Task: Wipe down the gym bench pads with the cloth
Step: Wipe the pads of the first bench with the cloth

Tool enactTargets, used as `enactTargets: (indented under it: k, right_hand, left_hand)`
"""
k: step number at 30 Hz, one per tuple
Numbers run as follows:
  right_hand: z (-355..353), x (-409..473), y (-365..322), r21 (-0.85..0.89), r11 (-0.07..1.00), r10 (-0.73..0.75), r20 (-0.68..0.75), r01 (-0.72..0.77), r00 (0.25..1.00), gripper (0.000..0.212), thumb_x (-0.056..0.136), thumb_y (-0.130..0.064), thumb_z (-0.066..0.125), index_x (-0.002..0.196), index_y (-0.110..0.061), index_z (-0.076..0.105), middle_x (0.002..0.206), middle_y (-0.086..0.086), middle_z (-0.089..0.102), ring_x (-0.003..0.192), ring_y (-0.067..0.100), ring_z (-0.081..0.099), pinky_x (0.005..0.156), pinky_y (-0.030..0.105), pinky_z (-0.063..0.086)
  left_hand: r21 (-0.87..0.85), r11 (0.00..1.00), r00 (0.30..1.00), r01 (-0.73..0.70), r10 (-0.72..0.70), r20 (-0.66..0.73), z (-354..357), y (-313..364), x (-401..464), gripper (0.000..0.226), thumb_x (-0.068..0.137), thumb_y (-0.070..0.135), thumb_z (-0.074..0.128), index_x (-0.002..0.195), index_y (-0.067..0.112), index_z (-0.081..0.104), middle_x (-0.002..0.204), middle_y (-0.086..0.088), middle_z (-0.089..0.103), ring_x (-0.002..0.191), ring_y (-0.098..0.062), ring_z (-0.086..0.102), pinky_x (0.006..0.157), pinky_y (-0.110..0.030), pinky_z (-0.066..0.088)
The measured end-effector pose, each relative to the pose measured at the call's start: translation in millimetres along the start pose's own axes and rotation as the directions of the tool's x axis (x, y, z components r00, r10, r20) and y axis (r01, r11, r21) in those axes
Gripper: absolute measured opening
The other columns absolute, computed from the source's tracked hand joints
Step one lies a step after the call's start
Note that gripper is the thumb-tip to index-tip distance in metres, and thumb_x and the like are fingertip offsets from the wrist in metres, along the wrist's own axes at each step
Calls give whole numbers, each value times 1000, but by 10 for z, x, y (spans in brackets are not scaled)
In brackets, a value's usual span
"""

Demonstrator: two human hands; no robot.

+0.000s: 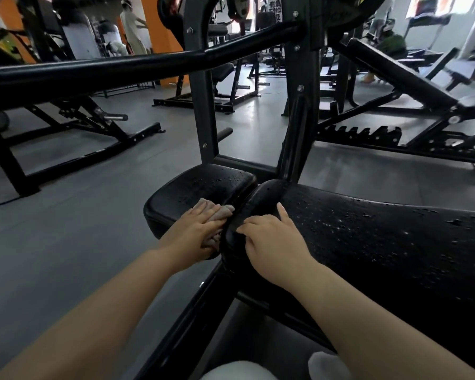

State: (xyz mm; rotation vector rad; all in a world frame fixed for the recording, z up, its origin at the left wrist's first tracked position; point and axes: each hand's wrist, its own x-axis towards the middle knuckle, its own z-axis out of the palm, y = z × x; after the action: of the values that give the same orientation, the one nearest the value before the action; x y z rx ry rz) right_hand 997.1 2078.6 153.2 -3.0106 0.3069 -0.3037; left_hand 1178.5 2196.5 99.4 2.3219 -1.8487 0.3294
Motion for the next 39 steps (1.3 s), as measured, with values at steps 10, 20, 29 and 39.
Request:
enactTargets:
  k: [10,20,29,39]
  right_hand:
    - [-110,-571,243,11,991,134,-92,-134,987,40,98,-20,36,136,-26,48,136,-5,50,125,18,43,118,37,5]
    - [-421,-1607,606,-69,937,318,-233,-341,919,38,98,-23,38,134,-25,49,128,-1,53,114,20,49,97,31,34]
    - [-447,-3064,926,-86,782,533,-422,-618,733,39,59,-10,79,97,-12,71,85,7,65,68,26,61,57,37,51]
    - [-633,-4059,1432,-135,558,720,-412,-819,559,33,55,-13,82,86,-11,71,79,7,64,60,24,60,54,34,51]
  left_hand:
    - [-725,618,837,303,-537,-108,-333,691,-256,23,94,26,54,115,22,59,114,5,61,107,-5,54,88,-14,41]
    - [-79,995,998,54,-53,14,58,1816,-89,69,81,49,36,131,5,52,140,-16,46,129,-40,36,108,-30,9]
    - [-31,974,975,-224,223,-27,-123,3562,60,108,68,72,-32,148,13,9,156,-6,1,138,-30,-12,113,-30,-12]
    - [-62,936,937,-345,348,31,-124,4446,78,60,95,56,14,137,20,36,134,-6,55,128,-26,41,111,-35,11]
